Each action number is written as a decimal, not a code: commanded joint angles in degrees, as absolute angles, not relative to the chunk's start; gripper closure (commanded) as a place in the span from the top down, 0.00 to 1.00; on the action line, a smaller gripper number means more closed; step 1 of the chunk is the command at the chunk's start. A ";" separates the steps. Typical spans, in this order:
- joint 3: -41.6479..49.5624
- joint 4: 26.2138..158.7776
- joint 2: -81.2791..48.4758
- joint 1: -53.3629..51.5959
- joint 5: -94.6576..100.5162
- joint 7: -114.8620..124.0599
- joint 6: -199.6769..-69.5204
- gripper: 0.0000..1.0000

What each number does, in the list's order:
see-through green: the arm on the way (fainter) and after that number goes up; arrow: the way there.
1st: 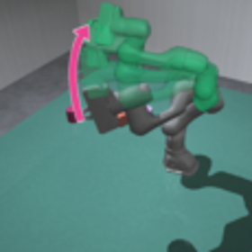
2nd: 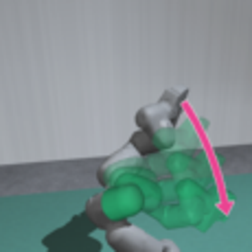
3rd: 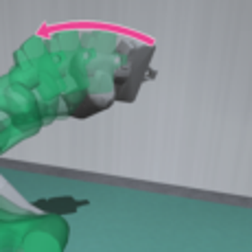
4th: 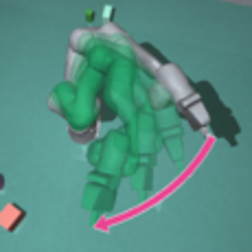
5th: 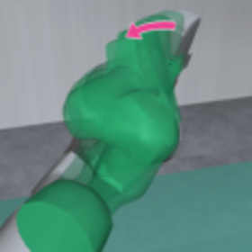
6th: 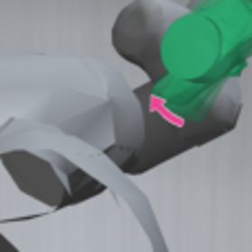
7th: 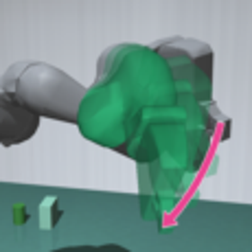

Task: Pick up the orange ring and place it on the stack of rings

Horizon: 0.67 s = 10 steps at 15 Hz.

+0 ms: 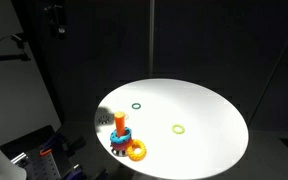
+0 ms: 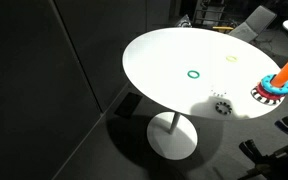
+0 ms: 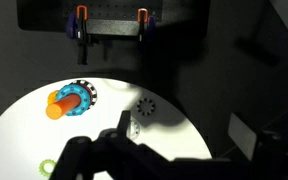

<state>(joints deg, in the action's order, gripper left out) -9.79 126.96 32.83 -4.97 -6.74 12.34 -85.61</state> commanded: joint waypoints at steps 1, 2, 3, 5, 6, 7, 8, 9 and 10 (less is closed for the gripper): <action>-9.79 126.78 32.77 -4.96 -6.72 12.35 -85.45 1.00; -9.79 126.78 32.79 -4.96 -6.72 12.34 -85.45 1.00; -9.79 126.77 32.81 -4.96 -6.72 12.34 -85.45 1.00; -9.79 126.77 32.82 -4.96 -6.72 12.34 -85.45 1.00; -9.79 126.77 32.82 -4.96 -6.72 12.34 -85.45 1.00; -9.74 126.46 32.51 -4.82 -6.64 12.47 -85.42 1.00; -9.66 125.82 31.94 -4.51 -6.27 12.67 -85.55 1.00; -9.63 125.50 31.64 -4.33 -5.95 12.74 -85.63 1.00; -9.54 125.08 31.26 -4.07 -5.65 12.80 -85.74 1.00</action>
<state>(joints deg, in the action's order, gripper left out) -9.79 126.93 32.62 -4.78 -6.60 12.34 -85.71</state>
